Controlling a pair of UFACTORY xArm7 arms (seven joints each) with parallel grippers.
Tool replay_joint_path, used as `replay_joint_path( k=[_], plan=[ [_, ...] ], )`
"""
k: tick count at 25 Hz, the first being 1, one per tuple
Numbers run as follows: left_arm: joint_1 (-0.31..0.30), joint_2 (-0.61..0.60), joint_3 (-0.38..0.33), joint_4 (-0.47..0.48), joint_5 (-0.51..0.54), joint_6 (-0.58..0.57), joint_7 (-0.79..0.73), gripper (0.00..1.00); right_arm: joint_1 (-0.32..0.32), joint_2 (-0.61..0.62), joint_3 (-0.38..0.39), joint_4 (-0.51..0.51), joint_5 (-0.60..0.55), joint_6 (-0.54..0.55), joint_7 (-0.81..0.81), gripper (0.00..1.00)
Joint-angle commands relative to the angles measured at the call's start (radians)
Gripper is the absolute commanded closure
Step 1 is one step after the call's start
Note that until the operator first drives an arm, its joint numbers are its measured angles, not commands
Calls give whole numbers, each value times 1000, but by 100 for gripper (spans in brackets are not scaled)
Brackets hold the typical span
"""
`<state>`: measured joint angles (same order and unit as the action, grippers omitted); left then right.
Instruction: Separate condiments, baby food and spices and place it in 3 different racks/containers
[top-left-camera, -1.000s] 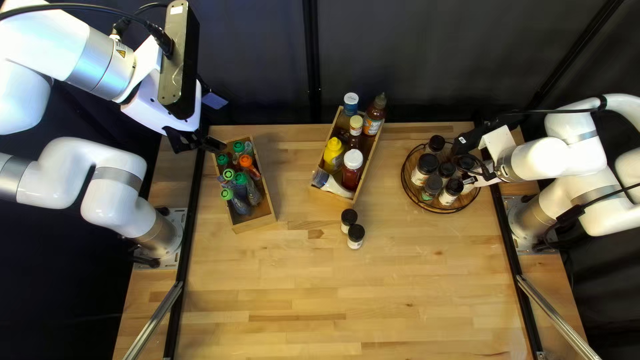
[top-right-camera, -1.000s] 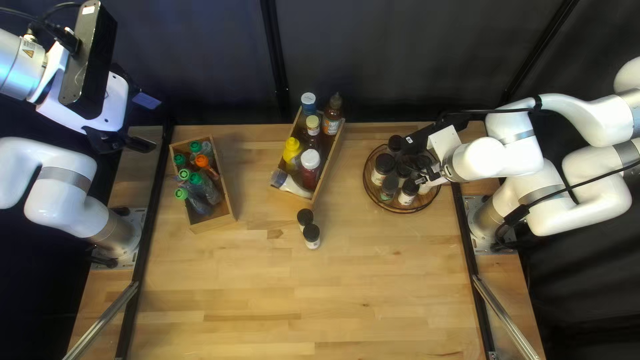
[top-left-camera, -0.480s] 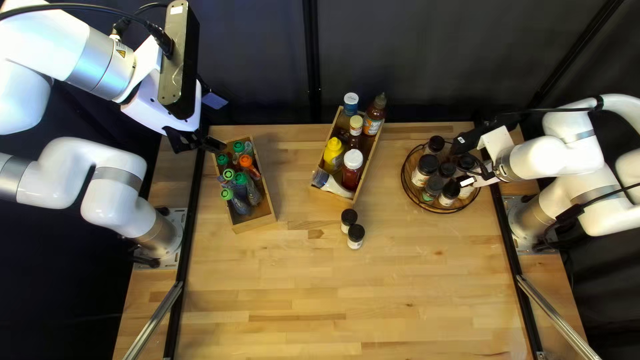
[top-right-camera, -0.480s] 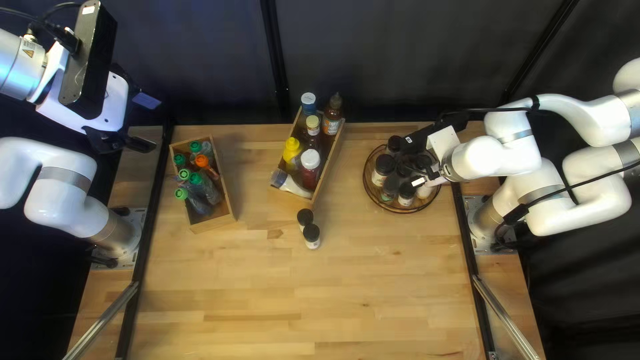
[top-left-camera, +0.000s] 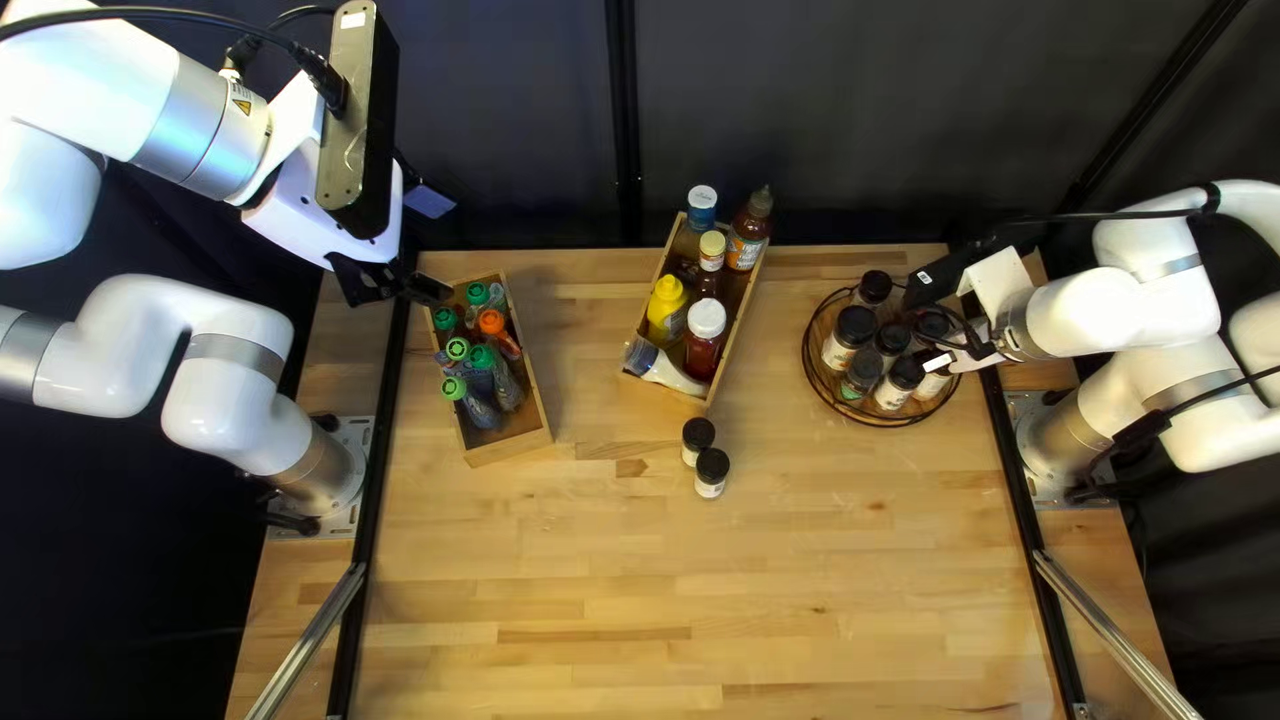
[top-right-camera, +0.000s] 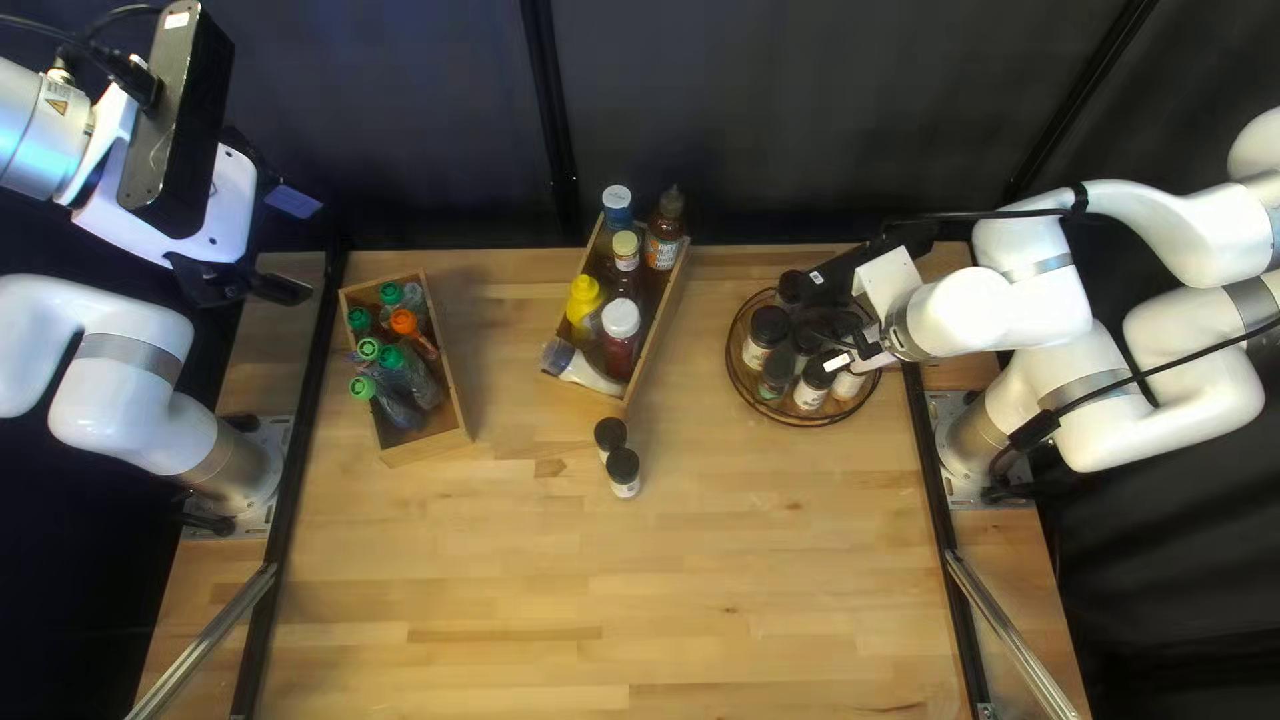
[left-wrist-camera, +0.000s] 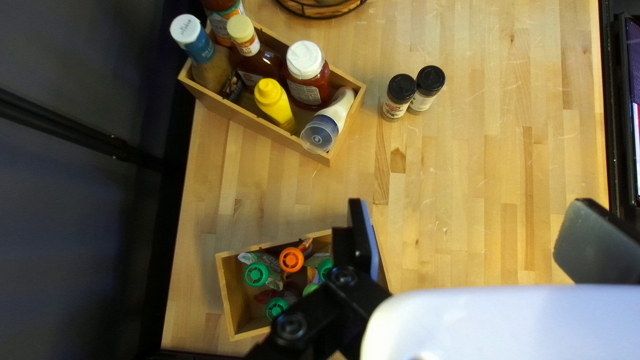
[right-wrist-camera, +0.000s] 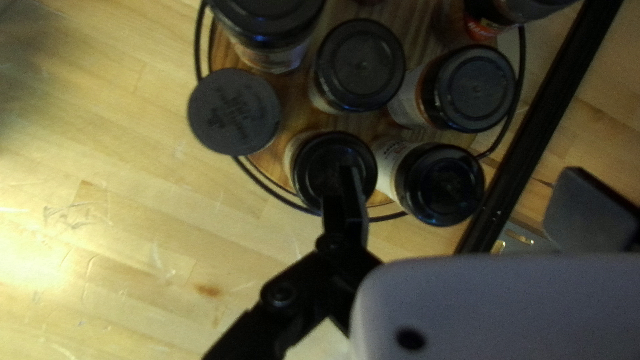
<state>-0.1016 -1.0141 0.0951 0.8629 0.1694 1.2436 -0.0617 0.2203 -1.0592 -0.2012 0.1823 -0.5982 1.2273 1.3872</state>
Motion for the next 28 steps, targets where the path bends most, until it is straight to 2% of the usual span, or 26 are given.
replay_joint_path(
  k=[1,6,13,18,22,28],
  plan=[
    [0,0,0,0,0,0,0,0,91,138,-43,79,12,-141,-60,0],
    [0,0,0,0,0,0,0,0,237,354,-105,202,44,-329,-200,0],
    [0,0,0,0,0,0,0,0,342,551,-158,295,41,-524,-377,0],
    [0,0,0,0,0,0,0,0,370,743,-178,436,82,-559,-392,0],
    [0,0,0,0,0,0,0,0,381,950,-174,599,135,-539,-320,0],
    [0,0,0,0,0,0,0,0,382,1126,-173,742,186,-515,-229,0]
  ],
)
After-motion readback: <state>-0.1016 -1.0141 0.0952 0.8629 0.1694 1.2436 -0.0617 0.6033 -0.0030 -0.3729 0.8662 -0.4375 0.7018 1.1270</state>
